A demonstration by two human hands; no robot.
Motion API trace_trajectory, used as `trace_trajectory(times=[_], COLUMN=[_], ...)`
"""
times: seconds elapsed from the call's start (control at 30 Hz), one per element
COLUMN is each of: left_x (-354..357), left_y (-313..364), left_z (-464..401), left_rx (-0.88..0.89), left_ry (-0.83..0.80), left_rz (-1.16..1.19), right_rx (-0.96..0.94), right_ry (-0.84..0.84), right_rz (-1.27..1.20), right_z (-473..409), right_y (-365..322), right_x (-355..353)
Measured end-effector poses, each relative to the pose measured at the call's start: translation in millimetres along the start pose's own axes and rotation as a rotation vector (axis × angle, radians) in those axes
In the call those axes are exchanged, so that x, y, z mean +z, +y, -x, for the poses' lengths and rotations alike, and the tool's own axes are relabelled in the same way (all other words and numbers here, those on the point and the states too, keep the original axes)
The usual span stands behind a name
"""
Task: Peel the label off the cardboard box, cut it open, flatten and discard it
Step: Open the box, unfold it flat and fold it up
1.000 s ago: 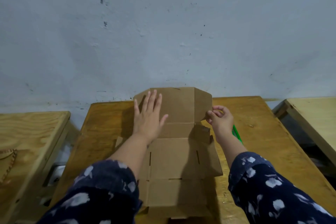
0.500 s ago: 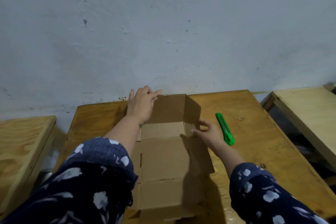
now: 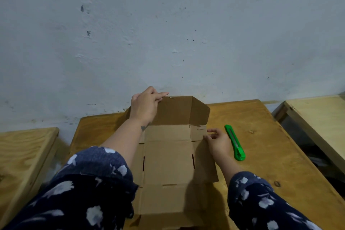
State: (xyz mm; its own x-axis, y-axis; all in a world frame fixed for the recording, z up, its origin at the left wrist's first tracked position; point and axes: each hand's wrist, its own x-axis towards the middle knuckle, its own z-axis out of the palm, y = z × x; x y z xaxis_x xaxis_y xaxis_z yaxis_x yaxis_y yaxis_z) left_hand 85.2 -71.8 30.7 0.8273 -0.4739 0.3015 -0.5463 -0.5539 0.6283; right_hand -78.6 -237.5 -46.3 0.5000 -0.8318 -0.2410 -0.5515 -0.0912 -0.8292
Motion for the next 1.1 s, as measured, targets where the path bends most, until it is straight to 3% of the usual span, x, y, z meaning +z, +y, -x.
trace_trajectory(times=[0.17, 0.43, 0.63, 0.73, 0.83, 1.0, 1.1], left_x=[-3.5, -4.7, -4.5, -7.8, -11.1, -19.7, -20.5], left_y=[0.7, 6.6, 3.0, -4.7, -15.6, -31.5, -44.8], left_z=[-5.6, 1.4, 19.2, 31.1, 49.2, 103.8, 141.2], left_rx=[0.066, 0.051, 0.06, 0.072, -0.014, -0.294, -0.386], left_ry=[0.004, -0.011, 0.009, -0.01, -0.015, -0.038, -0.259], left_rz=[-0.029, 0.004, -0.032, -0.186, -0.339, -0.261, -0.369], right_rx=[-0.081, -0.44, -0.452, -0.437, -0.441, -0.461, -0.456], right_ry=[-0.077, -0.139, -0.143, -0.131, -0.122, -0.093, -0.084], right_rz=[0.021, 0.007, 0.067, 0.071, 0.068, 0.105, 0.107], right_z=[-16.4, -15.2, -12.3, -11.1, -7.3, 0.3, 5.3], right_y=[-12.2, -73.5, -97.5, -92.1, -92.1, -97.3, -97.1], right_x=[-2.7, -13.6, -3.0, 1.3, 2.3, -0.3, 1.1])
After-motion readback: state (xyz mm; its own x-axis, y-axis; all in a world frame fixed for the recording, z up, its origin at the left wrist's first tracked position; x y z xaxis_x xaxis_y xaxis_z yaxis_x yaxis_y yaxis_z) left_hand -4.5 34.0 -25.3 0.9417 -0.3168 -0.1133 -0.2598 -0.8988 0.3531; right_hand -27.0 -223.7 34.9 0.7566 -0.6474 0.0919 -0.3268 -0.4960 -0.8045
